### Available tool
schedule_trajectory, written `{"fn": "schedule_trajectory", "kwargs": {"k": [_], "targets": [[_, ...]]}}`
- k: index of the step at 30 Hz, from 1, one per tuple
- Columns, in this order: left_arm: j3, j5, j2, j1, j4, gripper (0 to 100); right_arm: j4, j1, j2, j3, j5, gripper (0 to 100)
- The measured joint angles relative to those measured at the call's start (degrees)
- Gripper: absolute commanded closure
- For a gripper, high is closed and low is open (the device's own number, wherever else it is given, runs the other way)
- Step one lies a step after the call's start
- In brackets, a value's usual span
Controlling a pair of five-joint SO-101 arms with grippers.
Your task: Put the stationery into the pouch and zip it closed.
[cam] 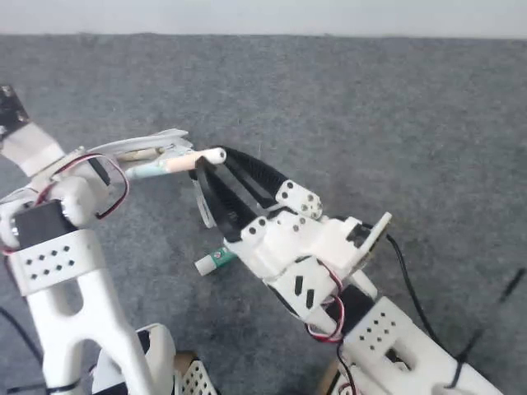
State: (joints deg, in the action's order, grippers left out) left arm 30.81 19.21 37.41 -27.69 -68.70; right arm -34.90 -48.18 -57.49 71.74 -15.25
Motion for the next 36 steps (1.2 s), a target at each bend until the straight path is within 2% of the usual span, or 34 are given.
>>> {"fn": "schedule_trajectory", "kwargs": {"k": [4, 16, 22, 36], "targets": [[0.00, 0.00, 0.00, 0.00, 0.00, 99, -3.43, 1.41, 3.96, 0.00, 0.00, 99.2], [0.00, 0.00, 0.00, 0.00, 0.00, 99, -3.69, 1.14, 16.79, -0.26, 0.00, 98.3], [0.00, 0.00, 0.00, 0.00, 0.00, 99, -3.69, -0.35, 17.76, -0.26, 0.00, 80.2], [0.00, 0.00, 0.00, 0.00, 0.00, 99, -3.69, -0.62, 14.42, -0.26, 0.00, 80.1]]}}
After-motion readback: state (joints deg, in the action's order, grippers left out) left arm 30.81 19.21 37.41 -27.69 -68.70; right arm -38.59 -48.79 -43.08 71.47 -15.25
